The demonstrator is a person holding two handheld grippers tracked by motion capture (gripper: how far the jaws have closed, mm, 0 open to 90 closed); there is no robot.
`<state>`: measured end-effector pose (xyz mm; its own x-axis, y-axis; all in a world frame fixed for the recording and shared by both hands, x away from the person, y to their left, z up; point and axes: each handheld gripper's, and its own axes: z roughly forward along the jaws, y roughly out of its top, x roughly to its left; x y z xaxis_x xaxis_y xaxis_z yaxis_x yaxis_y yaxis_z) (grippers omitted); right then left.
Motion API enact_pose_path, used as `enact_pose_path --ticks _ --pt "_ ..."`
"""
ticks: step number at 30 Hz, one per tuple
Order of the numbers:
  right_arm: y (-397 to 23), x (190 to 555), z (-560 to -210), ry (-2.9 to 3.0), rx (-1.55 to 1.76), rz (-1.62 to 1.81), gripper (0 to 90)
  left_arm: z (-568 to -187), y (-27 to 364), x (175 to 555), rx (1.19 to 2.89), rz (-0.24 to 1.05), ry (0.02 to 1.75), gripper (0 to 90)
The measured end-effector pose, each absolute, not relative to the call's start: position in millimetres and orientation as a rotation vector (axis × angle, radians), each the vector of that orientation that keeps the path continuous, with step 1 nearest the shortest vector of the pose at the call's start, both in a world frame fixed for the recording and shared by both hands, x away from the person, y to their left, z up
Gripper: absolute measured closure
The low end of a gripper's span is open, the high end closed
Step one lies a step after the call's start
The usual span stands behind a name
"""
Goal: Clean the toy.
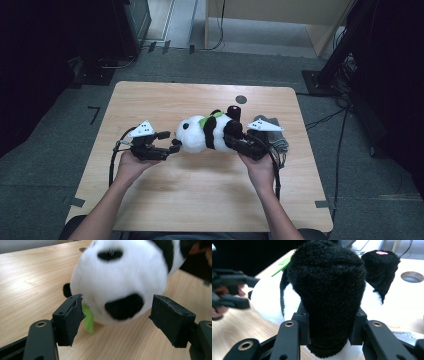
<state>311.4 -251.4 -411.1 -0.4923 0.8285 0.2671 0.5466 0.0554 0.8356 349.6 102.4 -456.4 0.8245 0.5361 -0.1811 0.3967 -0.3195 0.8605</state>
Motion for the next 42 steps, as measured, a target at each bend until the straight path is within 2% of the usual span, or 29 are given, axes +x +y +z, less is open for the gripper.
enact_pose_path --ticks 10,13,20,25,29,36,42 --pt "-251 309 -400 2.085 1.413 1.497 63.0 -460 101 349 1.928 0.155 0.63 25.4" --pt "-245 307 -400 2.113 1.402 1.501 63.0 -462 99 350 1.942 0.191 0.61 22.1" --pt "-237 308 -403 2.166 1.393 1.52 63.2 -468 91 356 1.948 0.208 0.67 19.5" --pt "-237 308 -403 2.185 1.364 1.494 62.9 -463 86 352 1.97 0.21 0.704 45.4" --pt "-239 311 -405 2.191 1.365 1.46 59.8 -459 88 353 1.984 0.149 0.766 58.4" --pt "-240 315 -412 2.23 1.371 1.404 53.7 -453 91 351 2.001 0.144 0.753 67.2" --pt "-247 317 -416 2.205 1.275 1.451 38.5 -448 97 352 1.969 0.119 0.74 70.4"
